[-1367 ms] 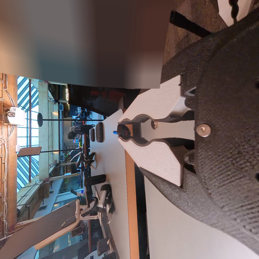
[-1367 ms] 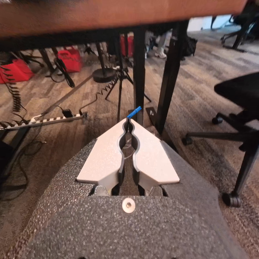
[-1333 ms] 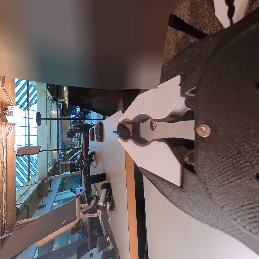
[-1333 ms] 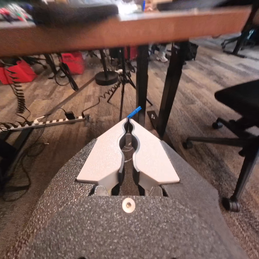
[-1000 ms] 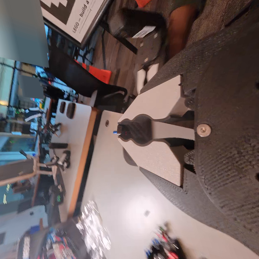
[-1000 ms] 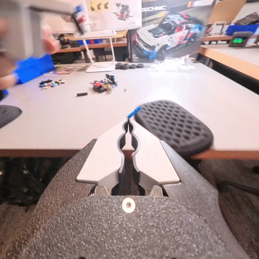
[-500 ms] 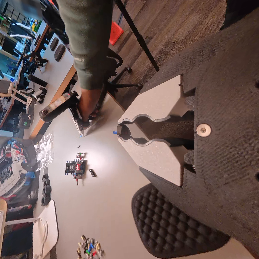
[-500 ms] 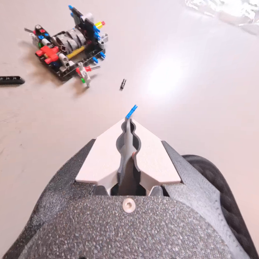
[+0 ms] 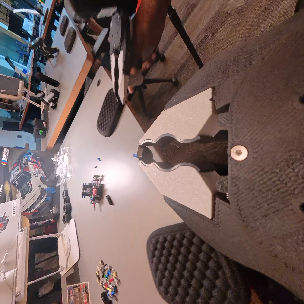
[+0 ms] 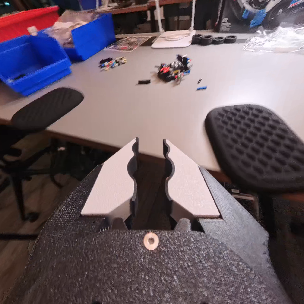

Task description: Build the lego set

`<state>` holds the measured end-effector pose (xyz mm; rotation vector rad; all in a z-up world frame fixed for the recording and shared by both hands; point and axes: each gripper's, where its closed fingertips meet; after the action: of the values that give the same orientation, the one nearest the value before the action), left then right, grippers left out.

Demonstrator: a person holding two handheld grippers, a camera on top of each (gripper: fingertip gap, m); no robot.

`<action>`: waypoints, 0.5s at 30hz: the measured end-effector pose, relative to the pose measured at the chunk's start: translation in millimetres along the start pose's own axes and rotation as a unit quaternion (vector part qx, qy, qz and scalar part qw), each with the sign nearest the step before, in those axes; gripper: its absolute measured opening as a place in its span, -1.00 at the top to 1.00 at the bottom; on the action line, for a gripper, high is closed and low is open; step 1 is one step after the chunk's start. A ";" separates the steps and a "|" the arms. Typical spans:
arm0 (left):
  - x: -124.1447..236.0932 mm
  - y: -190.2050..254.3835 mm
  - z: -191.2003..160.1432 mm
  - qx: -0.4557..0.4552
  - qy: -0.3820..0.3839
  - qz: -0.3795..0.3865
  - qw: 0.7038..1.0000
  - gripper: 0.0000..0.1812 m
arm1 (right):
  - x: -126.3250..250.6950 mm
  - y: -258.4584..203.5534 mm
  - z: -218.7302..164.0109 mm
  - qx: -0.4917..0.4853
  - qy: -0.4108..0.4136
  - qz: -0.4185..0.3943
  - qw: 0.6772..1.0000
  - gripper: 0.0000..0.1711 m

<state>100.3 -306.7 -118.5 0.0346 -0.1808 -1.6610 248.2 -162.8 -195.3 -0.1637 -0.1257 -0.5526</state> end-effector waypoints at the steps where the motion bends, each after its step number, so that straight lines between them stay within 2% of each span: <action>1: 5.5 6.1 -12.8 -0.007 0.001 0.006 1.000 0.86 | 20.6 -4.7 -14.4 0.005 0.002 0.013 1.000 0.68; 5: 35.7 28.8 -73.6 -0.028 0.024 0.034 0.999 0.86 | 85.8 -9.4 -73.9 0.055 0.044 0.045 0.997 0.68; 7: 52.9 37.7 -104.4 -0.040 0.038 0.049 0.997 0.86 | 108.0 -8.1 -100.4 0.089 0.070 0.046 0.993 0.68; 11: 86.1 54.8 -157.8 -0.066 0.063 0.070 0.993 0.86 | 141.8 -13.5 -148.7 0.097 0.099 0.052 0.989 0.60; 15: 119.7 76.2 -185.9 -0.076 0.093 0.080 0.990 0.86 | 178.7 -36.3 -164.0 0.110 0.158 0.072 0.979 0.61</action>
<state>187.7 -450.2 -281.2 0.0568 0.0833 -1.4983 391.9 -315.5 -322.5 0.1309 0.1347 -0.4112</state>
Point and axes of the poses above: each gripper's, where its closed fingertips meet, x back along the fingers, z out of its top, y = z × x across the jaws, and after that the axes turned 12 degrees about y, right-handed
